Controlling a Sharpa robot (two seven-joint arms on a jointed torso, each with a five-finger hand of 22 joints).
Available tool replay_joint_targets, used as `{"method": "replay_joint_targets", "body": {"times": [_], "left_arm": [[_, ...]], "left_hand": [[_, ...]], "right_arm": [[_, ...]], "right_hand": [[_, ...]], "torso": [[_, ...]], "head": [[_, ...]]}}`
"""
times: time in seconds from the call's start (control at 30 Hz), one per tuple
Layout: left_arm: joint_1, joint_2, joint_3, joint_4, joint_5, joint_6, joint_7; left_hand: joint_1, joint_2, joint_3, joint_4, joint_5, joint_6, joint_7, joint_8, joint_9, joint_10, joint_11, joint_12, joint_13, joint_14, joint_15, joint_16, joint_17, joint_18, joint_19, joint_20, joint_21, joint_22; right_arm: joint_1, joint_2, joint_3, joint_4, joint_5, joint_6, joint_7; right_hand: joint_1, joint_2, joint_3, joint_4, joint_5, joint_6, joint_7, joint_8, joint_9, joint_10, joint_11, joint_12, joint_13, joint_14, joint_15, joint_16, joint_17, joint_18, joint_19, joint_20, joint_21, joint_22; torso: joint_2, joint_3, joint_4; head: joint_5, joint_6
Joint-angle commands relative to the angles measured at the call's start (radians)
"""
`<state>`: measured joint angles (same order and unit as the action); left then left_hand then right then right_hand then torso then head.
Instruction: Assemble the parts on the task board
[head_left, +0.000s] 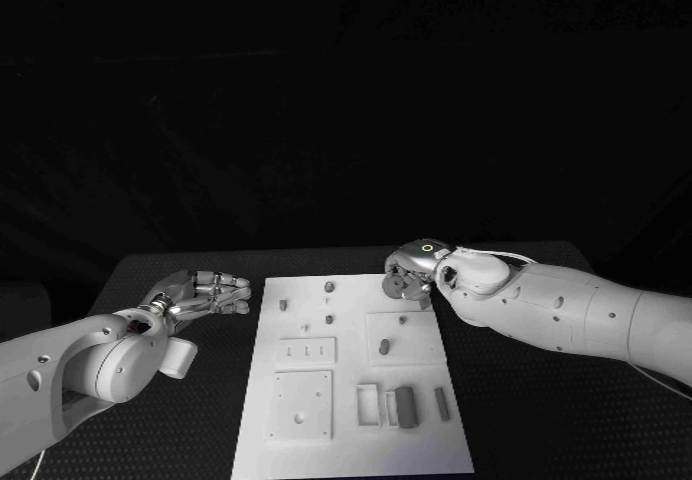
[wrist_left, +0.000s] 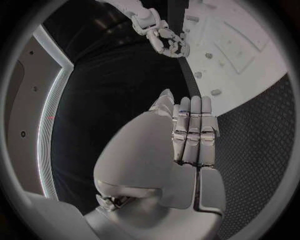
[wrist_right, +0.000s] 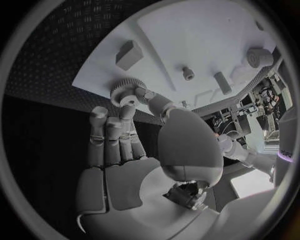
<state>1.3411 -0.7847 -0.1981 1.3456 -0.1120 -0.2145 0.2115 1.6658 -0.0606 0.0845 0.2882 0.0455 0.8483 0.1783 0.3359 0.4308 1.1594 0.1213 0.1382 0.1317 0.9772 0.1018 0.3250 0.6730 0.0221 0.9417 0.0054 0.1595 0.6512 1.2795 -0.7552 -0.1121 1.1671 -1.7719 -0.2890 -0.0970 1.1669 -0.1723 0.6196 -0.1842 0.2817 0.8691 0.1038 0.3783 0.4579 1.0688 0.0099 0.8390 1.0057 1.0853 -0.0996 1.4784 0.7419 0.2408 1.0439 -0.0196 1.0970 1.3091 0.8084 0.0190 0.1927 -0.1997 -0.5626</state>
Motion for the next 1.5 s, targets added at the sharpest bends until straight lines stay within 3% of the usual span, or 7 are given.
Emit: {"method": "replay_joint_targets", "body": {"times": [0.03, 0.2, 0.43, 0.63, 1.07, 1.5], "left_arm": [[0.001, -0.001, 0.001, 0.004, -0.004, 0.003, 0.008], [0.001, -0.002, 0.001, 0.006, -0.004, 0.001, 0.008], [0.001, -0.004, 0.001, 0.009, -0.004, -0.001, 0.008], [0.001, -0.004, 0.001, 0.011, -0.004, -0.002, 0.009], [0.001, 0.000, 0.001, 0.006, -0.004, -0.001, 0.009], [0.001, 0.003, 0.001, 0.004, -0.004, 0.002, 0.009]], "left_hand": [[-0.003, -0.004, -0.004, 0.001, 0.005, 0.006, 0.000, -0.003, -0.001, 0.006, 0.002, -0.005, 0.000, 0.008, 0.002, -0.004, 0.002, 0.010, 0.006, -0.001, -0.005, 0.000], [-0.003, -0.004, -0.005, 0.001, 0.005, 0.006, 0.000, -0.003, -0.001, 0.006, 0.002, -0.005, 0.000, 0.008, 0.002, -0.004, 0.002, 0.010, 0.006, -0.001, -0.006, 0.000], [-0.003, -0.004, -0.005, 0.001, 0.005, 0.006, 0.000, -0.004, -0.001, 0.006, 0.002, -0.006, 0.000, 0.008, 0.002, -0.005, 0.003, 0.010, 0.006, -0.001, -0.006, 0.000], [-0.003, -0.004, -0.005, 0.001, 0.005, 0.006, 0.000, -0.004, -0.001, 0.006, 0.002, -0.006, 0.000, 0.008, 0.002, -0.005, 0.003, 0.010, 0.006, -0.001, -0.006, 0.000], [-0.003, -0.004, -0.005, 0.001, 0.005, 0.006, 0.001, -0.004, -0.001, 0.007, 0.002, -0.007, 0.000, 0.008, 0.002, -0.006, 0.004, 0.010, 0.006, -0.001, -0.007, 0.000], [-0.003, -0.003, -0.005, 0.001, 0.005, 0.006, 0.001, -0.004, -0.001, 0.007, 0.002, -0.008, 0.000, 0.008, 0.002, -0.007, 0.005, 0.009, 0.006, -0.001, -0.007, 0.000]], "right_arm": [[0.000, -0.005, 0.000, 0.025, -0.072, -0.044, -0.043], [0.003, -0.010, 0.002, 0.086, -0.116, -0.075, -0.087], [0.003, 0.016, 0.002, 0.145, -0.165, -0.081, -0.124], [0.003, 0.058, 0.002, 0.166, -0.200, -0.087, -0.149], [0.001, 0.149, -0.003, 0.143, -0.225, -0.078, -0.181], [-0.011, 0.220, -0.024, 0.080, -0.237, -0.078, -0.182]], "right_hand": [[-0.012, -0.006, 0.000, 0.011, 0.005, 0.156, -0.003, 0.002, 0.016, -0.003, -0.015, 0.003, -0.003, 0.011, -0.006, 0.002, 0.002, 0.021, 0.009, 0.001, 0.004, 0.017], [-0.015, -0.016, 0.002, 0.024, 0.005, 0.160, -0.005, 0.002, 0.017, 0.003, -0.018, 0.000, -0.008, 0.016, -0.009, 0.000, 0.004, 0.021, 0.013, -0.003, 0.005, 0.016], [-0.017, -0.027, 0.004, 0.035, 0.005, 0.162, -0.007, 0.000, 0.018, 0.008, -0.019, -0.002, -0.012, 0.020, -0.011, -0.003, 0.005, 0.021, 0.016, -0.006, 0.006, 0.015], [-0.017, -0.032, 0.005, 0.040, 0.005, 0.162, -0.007, 0.000, 0.018, 0.009, -0.019, -0.003, -0.014, 0.022, -0.011, -0.004, 0.005, 0.021, 0.017, -0.007, 0.006, 0.014], [-0.019, -0.039, 0.006, 0.051, 0.005, 0.161, -0.007, -0.003, 0.019, 0.011, -0.019, -0.005, -0.017, 0.024, -0.012, -0.006, 0.007, 0.021, 0.019, -0.009, 0.005, 0.014], [-0.017, -0.042, 0.007, 0.054, 0.005, 0.159, -0.006, -0.005, 0.018, 0.011, -0.019, -0.007, -0.019, 0.024, -0.012, -0.008, 0.007, 0.021, 0.019, -0.010, 0.004, 0.013]], "torso": [[0.000, -0.0005, -0.0005], [0.000, -0.0006, -0.0007], [0.000, -0.0004, 0.0002], [0.000, -0.0010, 0.0007], [-0.001, -0.0016, 0.0024], [0.000, 0.0000, 0.0012]], "head": [[0.001, 0.000], [0.003, 0.002], [0.009, 0.005], [0.010, 0.005], [0.025, 0.000], [0.034, -0.004]]}}
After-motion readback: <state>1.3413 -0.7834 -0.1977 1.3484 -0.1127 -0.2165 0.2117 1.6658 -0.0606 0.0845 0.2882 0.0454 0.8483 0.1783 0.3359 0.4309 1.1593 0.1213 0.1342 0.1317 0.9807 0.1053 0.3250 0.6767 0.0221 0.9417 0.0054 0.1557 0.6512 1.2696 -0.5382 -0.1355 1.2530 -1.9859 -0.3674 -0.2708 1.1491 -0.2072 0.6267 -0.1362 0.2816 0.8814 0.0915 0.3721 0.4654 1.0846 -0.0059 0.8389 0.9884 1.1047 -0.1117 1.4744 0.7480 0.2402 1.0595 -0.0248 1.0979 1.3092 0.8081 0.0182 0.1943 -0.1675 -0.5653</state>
